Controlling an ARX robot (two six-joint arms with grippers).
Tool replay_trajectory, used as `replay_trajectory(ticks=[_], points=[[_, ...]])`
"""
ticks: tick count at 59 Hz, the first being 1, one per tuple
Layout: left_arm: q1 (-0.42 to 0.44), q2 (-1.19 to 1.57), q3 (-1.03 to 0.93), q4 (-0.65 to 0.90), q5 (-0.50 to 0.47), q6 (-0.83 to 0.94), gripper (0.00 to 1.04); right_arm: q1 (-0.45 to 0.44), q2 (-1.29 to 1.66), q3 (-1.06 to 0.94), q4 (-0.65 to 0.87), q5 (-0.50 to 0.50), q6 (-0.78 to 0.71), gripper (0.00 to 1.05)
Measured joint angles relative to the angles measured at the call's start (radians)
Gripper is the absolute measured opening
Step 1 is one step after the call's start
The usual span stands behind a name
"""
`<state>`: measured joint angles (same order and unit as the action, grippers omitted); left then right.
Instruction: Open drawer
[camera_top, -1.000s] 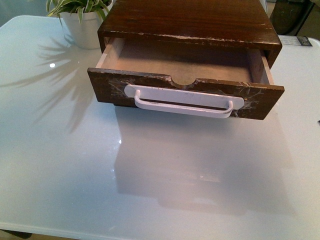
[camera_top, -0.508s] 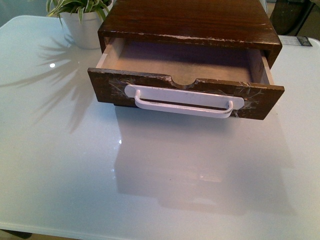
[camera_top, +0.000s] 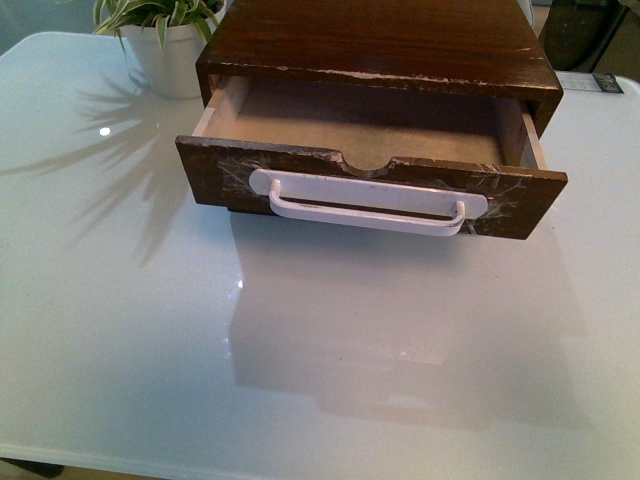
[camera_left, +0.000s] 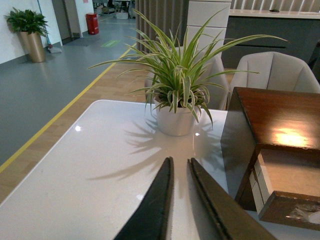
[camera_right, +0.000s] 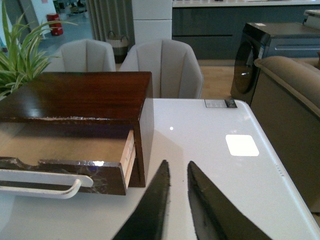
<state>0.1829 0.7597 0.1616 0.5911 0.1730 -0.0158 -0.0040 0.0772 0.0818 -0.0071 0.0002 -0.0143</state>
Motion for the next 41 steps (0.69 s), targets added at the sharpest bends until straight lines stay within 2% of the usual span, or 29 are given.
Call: replay_trajectory(ticks=[2, 3, 13, 16, 19, 41], points=[[-0.013, -0.024, -0.014, -0.008, -0.011, -0.001, 0.02, 0.000, -0.006, -0.003, 0.000, 0.000, 0.000, 0.04], [-0.019, -0.035, -0.020, -0.012, -0.017, 0.003, 0.02, 0.000, -0.008, -0.006, 0.000, 0.000, -0.002, 0.02], [-0.083, -0.166, -0.079, -0.085, -0.082, 0.005, 0.02, 0.000, -0.028, -0.032, 0.000, 0.000, 0.003, 0.02], [-0.146, -0.204, -0.091, -0.112, -0.161, 0.005, 0.02, 0.000, -0.043, -0.044, 0.003, 0.001, 0.003, 0.02], [-0.174, -0.235, -0.101, -0.131, -0.162, 0.006, 0.02, 0.000, -0.062, -0.058, 0.002, -0.001, 0.003, 0.02], [-0.180, -0.392, -0.148, -0.223, -0.173, 0.008, 0.02, 0.000, -0.071, -0.058, 0.006, 0.000, 0.004, 0.02]])
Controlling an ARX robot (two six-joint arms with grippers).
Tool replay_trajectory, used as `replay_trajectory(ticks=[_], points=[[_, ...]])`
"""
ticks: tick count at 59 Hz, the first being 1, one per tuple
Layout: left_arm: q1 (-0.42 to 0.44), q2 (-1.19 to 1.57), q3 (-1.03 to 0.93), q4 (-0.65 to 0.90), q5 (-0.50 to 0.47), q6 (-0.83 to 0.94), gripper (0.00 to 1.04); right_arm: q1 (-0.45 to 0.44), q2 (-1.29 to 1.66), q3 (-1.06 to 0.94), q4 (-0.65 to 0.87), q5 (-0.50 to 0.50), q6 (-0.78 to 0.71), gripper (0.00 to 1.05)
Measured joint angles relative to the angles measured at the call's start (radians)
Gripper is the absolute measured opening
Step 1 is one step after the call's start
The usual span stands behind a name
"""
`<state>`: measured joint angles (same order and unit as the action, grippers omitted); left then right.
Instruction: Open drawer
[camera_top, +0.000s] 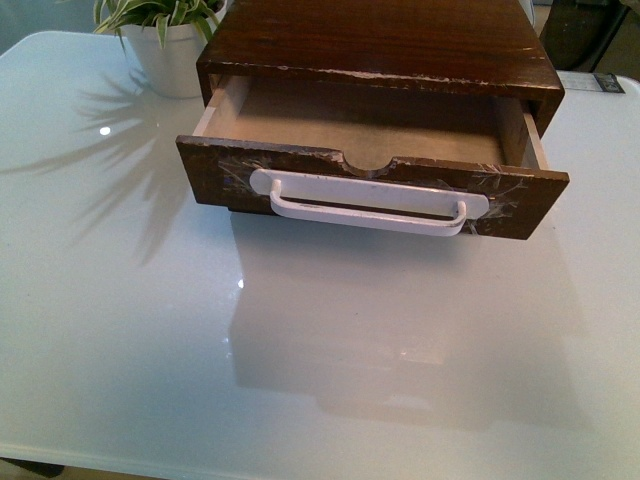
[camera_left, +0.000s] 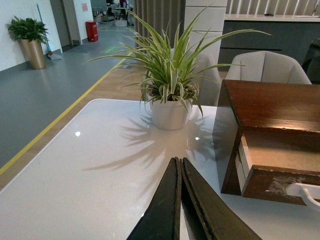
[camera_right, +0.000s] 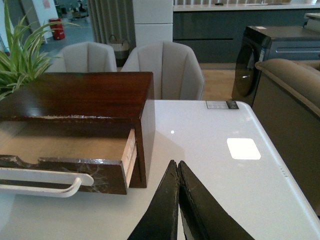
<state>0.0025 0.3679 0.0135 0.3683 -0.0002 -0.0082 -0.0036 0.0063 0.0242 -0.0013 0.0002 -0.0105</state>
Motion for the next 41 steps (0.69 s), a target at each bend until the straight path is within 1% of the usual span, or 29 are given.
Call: replay_trajectory(ticks=[13, 35, 36, 39, 41], points=[[0.000, -0.090, 0.000, -0.090, 0.000, 0.000, 0.02, 0.000, 0.000, 0.000, 0.000, 0.000, 0.000, 0.02], [0.000, -0.196, 0.000, -0.196, 0.000, 0.000, 0.02, 0.000, 0.000, 0.000, 0.000, 0.000, 0.000, 0.02], [0.000, -0.208, 0.000, -0.209, 0.000, 0.000, 0.02, 0.000, 0.000, 0.000, 0.000, 0.000, 0.000, 0.02], [0.000, -0.290, 0.000, -0.324, 0.000, 0.000, 0.02, 0.000, -0.001, 0.000, 0.000, 0.000, 0.000, 0.02], [0.000, -0.324, 0.000, -0.352, 0.000, 0.000, 0.02, 0.000, -0.001, 0.000, 0.000, 0.000, 0.000, 0.02]])
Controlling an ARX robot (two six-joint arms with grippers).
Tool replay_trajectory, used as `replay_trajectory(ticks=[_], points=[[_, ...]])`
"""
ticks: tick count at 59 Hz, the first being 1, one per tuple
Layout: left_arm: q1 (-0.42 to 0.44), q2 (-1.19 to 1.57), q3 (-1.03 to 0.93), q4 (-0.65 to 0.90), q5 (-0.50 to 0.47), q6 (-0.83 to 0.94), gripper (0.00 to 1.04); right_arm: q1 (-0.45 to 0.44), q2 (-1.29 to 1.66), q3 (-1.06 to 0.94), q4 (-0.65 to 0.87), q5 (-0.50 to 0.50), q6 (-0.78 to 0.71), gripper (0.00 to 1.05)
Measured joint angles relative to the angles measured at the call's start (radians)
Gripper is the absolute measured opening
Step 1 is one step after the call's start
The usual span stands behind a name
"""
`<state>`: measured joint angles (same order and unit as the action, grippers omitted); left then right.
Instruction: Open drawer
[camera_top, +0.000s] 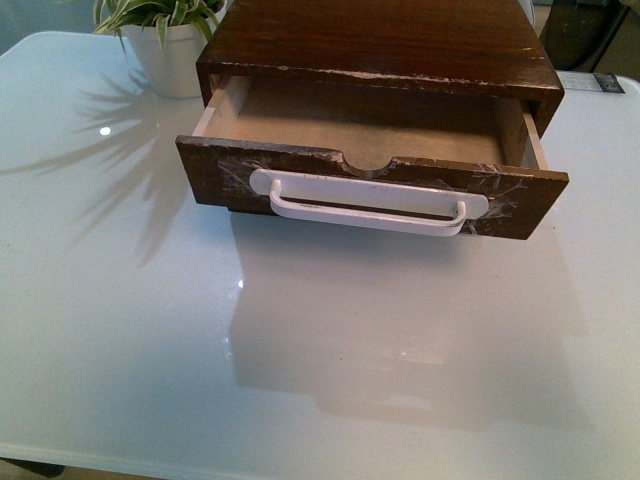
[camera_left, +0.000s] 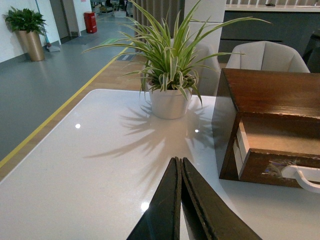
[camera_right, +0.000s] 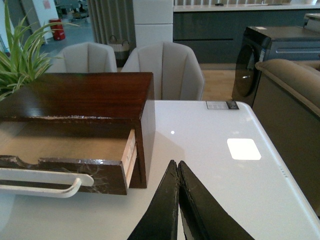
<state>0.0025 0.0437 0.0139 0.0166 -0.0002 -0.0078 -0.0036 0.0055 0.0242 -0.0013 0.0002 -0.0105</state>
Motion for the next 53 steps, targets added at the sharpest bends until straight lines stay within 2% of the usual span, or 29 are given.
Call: replay_trajectory(ticks=[23, 26, 29, 40, 47, 50, 53], points=[[0.000, -0.037, 0.000, -0.015, 0.000, 0.000, 0.02, 0.000, 0.000, 0.000, 0.000, 0.000, 0.000, 0.02], [0.000, -0.037, 0.000, -0.015, 0.000, 0.000, 0.04, 0.000, 0.000, 0.000, 0.000, 0.000, 0.000, 0.10], [0.000, -0.037, 0.000, -0.015, 0.000, 0.000, 0.12, 0.000, 0.000, 0.000, 0.000, 0.000, 0.000, 0.19], [0.000, -0.037, 0.000, -0.015, 0.000, 0.000, 0.64, 0.000, 0.000, 0.000, 0.000, 0.000, 0.000, 0.70], [0.000, -0.037, 0.000, -0.015, 0.000, 0.000, 0.88, 0.000, 0.000, 0.000, 0.000, 0.000, 0.000, 0.94], [0.000, -0.037, 0.000, -0.015, 0.000, 0.000, 0.97, 0.000, 0.000, 0.000, 0.000, 0.000, 0.000, 0.97], [0.000, -0.037, 0.000, -0.015, 0.000, 0.002, 0.97, 0.000, 0.000, 0.000, 0.000, 0.000, 0.000, 0.95]])
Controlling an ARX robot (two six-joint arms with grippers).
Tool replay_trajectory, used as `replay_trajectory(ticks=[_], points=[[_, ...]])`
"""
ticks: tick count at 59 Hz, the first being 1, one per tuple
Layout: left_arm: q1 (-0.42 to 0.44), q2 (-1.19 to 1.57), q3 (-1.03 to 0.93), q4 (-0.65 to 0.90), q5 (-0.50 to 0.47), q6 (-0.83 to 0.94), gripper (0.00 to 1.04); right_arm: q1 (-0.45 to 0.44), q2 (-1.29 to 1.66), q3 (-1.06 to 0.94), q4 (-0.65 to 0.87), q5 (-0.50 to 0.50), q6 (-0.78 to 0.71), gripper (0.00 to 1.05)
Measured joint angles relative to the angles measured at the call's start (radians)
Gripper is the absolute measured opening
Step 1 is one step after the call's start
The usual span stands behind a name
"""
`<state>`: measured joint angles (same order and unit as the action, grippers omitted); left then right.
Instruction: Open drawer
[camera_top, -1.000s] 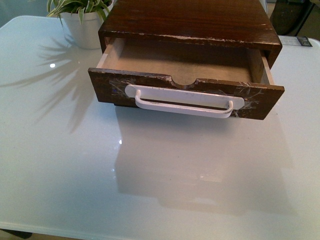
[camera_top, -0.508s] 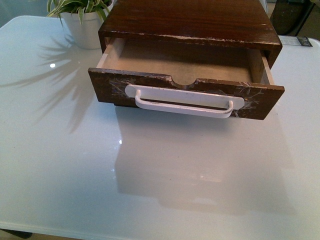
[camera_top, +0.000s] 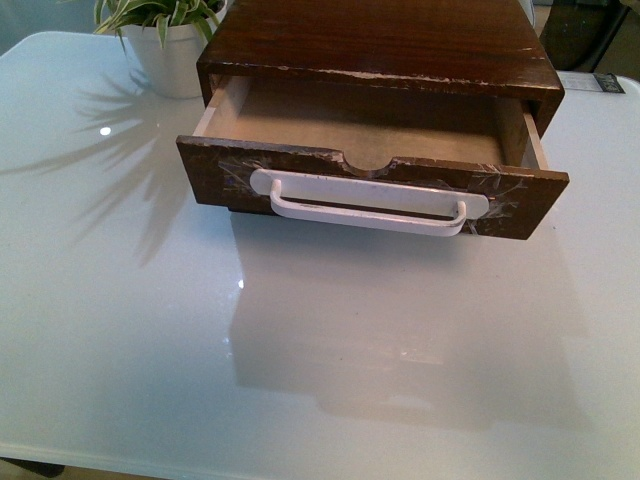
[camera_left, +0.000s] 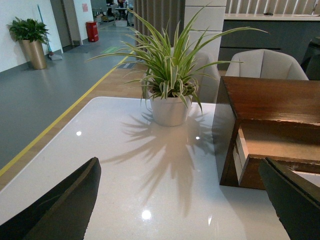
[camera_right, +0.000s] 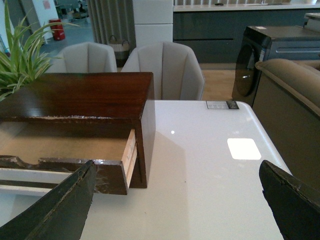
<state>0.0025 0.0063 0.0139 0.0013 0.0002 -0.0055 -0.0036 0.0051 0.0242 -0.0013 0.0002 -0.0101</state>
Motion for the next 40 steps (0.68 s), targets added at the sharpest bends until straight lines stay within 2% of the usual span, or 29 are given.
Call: replay_trajectory(ticks=[40], points=[[0.000, 0.000, 0.000, 0.000, 0.000, 0.000, 0.96, 0.000, 0.000, 0.000, 0.000, 0.000, 0.000, 0.96]])
